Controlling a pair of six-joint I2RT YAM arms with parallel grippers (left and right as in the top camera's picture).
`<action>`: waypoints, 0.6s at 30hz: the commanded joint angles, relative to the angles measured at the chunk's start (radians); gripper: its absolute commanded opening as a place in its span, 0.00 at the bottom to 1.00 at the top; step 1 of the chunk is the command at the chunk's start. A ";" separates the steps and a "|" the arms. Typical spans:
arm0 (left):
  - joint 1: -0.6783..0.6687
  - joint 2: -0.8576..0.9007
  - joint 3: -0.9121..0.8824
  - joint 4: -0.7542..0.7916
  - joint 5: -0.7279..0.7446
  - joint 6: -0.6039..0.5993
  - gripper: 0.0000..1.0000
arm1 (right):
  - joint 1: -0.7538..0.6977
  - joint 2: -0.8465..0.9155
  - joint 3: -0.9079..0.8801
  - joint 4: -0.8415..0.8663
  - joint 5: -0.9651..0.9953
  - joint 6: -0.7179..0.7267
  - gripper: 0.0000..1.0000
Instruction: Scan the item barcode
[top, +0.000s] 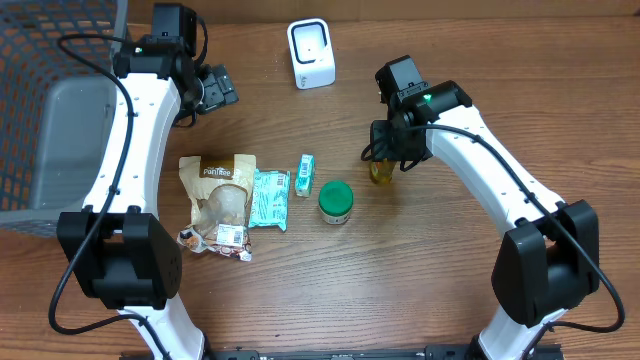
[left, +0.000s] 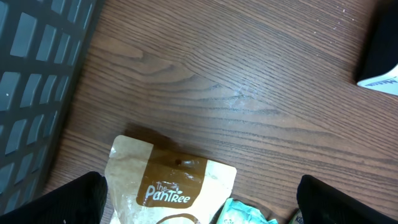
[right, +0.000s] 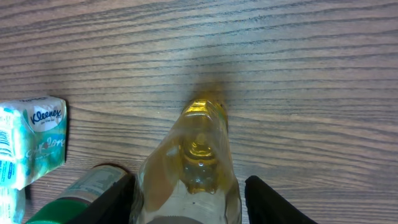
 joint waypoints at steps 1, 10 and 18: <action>-0.001 -0.013 0.019 0.001 0.005 -0.010 1.00 | 0.007 0.000 -0.008 0.004 -0.002 -0.004 0.51; -0.001 -0.013 0.019 0.001 0.005 -0.010 1.00 | 0.006 0.000 -0.008 0.012 -0.002 -0.004 0.50; -0.001 -0.013 0.019 0.001 0.005 -0.010 1.00 | 0.006 0.000 -0.008 0.012 -0.002 -0.004 0.50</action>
